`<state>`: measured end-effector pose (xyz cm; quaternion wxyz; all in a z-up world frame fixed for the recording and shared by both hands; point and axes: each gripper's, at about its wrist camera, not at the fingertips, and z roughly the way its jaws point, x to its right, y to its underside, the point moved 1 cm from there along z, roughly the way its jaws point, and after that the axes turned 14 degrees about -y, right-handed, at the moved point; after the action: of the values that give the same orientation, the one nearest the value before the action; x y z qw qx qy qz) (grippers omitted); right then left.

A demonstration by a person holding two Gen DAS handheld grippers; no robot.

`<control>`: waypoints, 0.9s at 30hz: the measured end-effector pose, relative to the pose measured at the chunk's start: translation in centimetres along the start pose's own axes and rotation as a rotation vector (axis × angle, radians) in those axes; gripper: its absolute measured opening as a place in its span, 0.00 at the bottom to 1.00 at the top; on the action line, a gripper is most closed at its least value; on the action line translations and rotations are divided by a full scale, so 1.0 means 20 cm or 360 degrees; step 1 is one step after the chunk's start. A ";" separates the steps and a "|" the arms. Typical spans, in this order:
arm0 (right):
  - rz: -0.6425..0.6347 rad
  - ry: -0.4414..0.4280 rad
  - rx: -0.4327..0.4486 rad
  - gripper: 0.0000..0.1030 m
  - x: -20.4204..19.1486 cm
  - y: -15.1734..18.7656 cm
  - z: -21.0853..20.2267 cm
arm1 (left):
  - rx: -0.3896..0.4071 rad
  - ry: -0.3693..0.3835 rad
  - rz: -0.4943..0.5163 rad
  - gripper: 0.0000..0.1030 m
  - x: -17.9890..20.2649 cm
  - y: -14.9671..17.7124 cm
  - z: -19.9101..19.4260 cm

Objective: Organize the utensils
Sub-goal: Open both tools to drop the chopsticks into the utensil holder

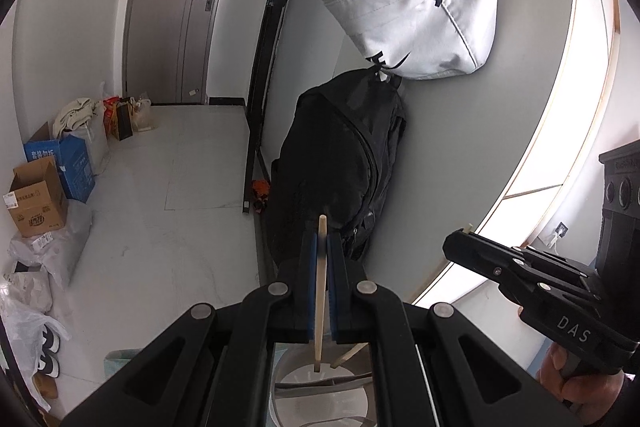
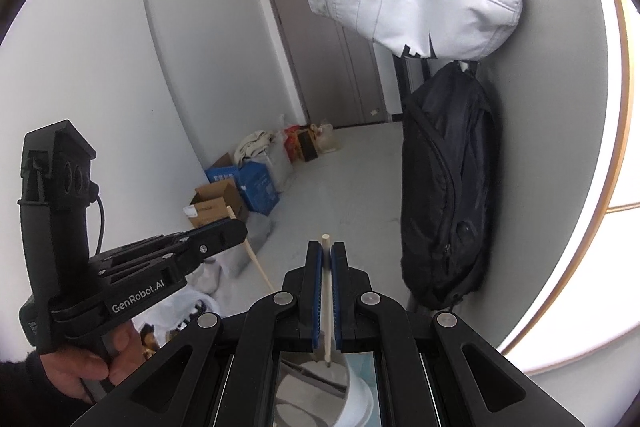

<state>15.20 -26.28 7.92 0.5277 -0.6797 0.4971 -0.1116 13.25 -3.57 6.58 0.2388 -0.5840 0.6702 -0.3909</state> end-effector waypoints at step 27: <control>0.0344 -0.0269 0.0059 0.57 -0.04 0.24 -0.15 | -0.0039 -0.0295 -0.0169 0.67 -0.10 0.12 -0.20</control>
<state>10.07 -27.29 5.44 0.5891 -0.6193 0.5190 -0.0058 9.18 -0.61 6.73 0.2717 -0.6552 0.6181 -0.3390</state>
